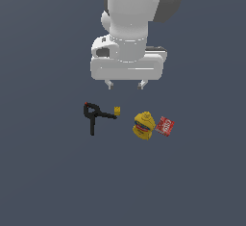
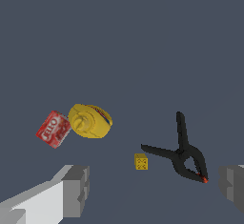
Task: Pick up a designated object from a clutter of objects.
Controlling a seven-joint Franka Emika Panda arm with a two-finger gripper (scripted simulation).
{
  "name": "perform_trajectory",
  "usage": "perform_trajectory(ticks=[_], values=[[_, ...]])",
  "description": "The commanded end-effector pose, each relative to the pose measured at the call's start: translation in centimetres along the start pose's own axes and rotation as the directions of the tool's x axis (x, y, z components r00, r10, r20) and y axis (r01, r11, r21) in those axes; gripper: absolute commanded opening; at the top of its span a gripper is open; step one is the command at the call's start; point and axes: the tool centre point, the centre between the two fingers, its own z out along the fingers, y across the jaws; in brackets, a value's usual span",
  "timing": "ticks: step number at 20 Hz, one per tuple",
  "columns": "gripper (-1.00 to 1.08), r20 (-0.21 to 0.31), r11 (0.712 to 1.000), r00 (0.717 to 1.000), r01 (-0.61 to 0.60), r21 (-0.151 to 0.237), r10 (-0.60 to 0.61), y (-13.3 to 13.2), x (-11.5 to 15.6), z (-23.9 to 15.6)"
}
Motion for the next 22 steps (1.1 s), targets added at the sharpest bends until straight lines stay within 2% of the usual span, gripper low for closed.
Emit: perform_trajectory(ticks=[1, 9, 16, 22], values=[[1.00, 0.000, 1.000, 1.000, 0.000, 0.000, 0.000, 0.0, 0.0, 0.0], [1.00, 0.010, 0.999, 1.000, 0.025, 0.020, -0.025, -0.8, 0.2, -0.1], [1.00, 0.010, 1.000, 1.000, 0.018, 0.020, -0.018, -1.0, 0.3, 0.1], [1.00, 0.014, 1.000, 1.000, -0.018, 0.018, 0.018, -2.2, 0.6, 1.5]])
